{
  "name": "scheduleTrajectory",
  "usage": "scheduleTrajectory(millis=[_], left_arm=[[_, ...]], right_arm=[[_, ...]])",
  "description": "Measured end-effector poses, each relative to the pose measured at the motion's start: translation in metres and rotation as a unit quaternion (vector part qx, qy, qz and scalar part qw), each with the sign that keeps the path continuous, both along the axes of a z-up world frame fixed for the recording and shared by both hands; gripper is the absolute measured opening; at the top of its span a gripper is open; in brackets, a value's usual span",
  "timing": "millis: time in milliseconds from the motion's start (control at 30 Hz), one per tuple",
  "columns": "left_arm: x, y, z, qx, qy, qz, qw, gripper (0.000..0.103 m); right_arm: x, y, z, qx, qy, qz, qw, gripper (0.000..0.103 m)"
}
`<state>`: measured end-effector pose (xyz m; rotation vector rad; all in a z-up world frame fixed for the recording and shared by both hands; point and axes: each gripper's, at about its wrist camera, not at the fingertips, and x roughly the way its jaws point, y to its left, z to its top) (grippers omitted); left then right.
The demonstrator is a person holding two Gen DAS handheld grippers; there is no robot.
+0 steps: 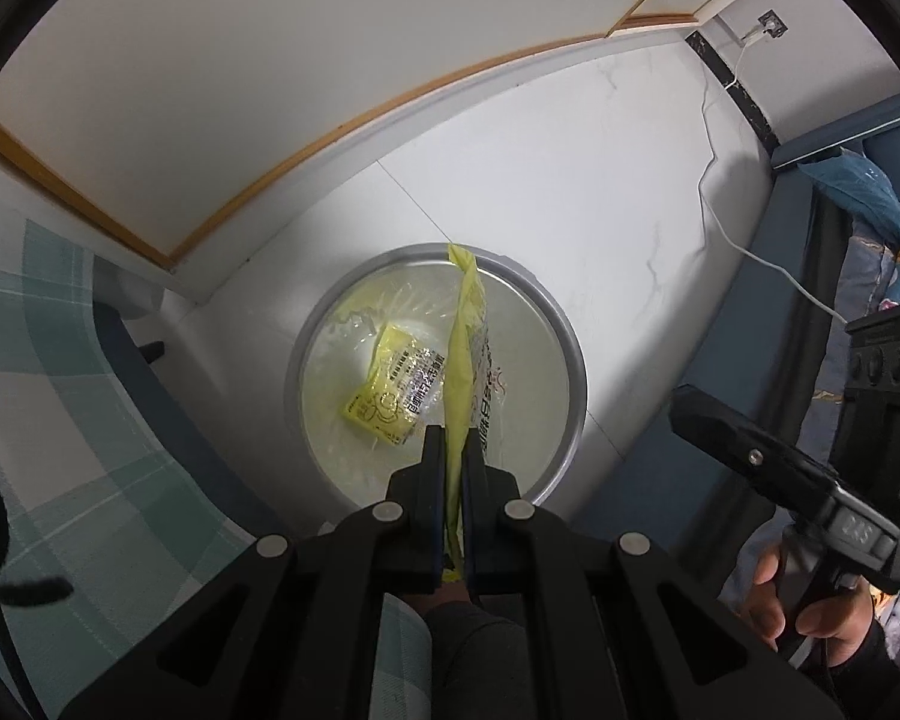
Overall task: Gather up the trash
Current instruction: 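Open both grippers over the white bin to drop the yellow trash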
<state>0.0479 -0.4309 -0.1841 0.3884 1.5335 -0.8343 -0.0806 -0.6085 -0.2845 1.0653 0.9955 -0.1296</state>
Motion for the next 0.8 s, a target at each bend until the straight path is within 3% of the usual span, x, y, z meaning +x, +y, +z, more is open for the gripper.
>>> scheduleTrajectory(millis=[100, 267, 500, 800], left_arm=[[-0.003, -0.004, -0.003, 0.004, -0.003, -0.004, 1.0000, 0.006], [-0.005, -0.002, -0.006, 0.016, -0.014, -0.005, 0.9998, 0.045], [-0.003, 0.004, -0.008, 0.030, -0.036, 0.005, 0.9989, 0.061], [-0.003, 0.015, 0.017, -0.008, -0.100, 0.025, 0.9947, 0.080]], right_arm=[[0.008, 0.008, 0.004, -0.029, 0.009, 0.002, 1.000, 0.088], [0.000, 0.000, 0.008, -0.046, 0.012, -0.002, 0.999, 0.095], [-0.007, 0.003, 0.007, -0.054, 0.009, -0.008, 0.998, 0.103], [-0.008, 0.006, 0.008, -0.070, 0.031, 0.005, 0.997, 0.103]])
